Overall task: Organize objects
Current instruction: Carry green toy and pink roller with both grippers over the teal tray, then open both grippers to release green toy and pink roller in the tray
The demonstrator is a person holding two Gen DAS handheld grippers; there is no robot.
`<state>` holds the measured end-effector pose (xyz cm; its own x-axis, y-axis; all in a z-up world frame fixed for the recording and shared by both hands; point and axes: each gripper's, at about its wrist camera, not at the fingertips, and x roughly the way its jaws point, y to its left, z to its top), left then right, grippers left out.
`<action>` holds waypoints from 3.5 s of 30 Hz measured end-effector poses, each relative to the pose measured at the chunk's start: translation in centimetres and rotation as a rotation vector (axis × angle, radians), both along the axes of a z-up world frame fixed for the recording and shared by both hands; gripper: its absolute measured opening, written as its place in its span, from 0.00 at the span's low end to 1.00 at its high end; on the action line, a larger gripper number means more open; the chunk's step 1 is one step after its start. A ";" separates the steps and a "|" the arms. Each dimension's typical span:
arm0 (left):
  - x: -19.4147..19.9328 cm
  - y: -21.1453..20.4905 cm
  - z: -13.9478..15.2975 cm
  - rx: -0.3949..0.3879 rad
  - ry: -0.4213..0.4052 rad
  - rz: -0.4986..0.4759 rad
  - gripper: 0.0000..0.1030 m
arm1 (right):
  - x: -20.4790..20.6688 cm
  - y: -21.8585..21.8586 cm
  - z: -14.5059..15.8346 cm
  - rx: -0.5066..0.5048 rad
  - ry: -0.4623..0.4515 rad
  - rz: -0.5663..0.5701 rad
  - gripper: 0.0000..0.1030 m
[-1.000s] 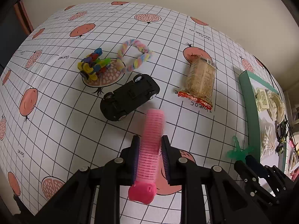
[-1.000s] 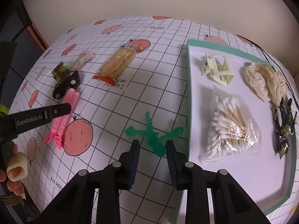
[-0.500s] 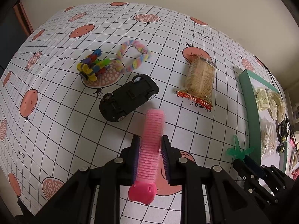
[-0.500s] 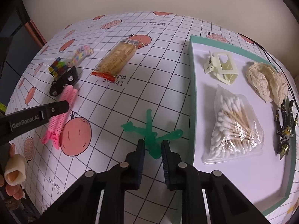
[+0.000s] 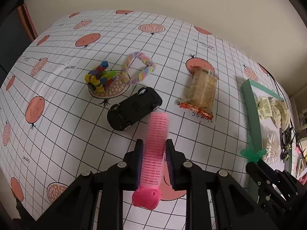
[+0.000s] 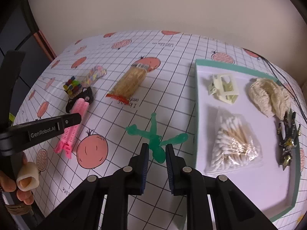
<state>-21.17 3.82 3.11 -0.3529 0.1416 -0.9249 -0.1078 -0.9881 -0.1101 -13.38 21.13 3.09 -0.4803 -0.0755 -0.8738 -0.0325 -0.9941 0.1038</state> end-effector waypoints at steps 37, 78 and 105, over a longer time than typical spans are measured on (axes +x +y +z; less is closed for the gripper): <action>8.2 15.8 4.2 0.262 0.070 -0.310 0.23 | 6.8 15.7 2.6 -0.007 0.059 -0.322 0.18; 9.6 19.0 0.0 0.236 -0.061 -0.323 0.25 | 7.2 15.5 -1.9 0.012 -0.156 -0.280 0.27; 7.5 14.3 1.8 0.182 0.056 -0.179 0.49 | 7.1 14.5 0.7 0.028 -0.008 -0.295 0.45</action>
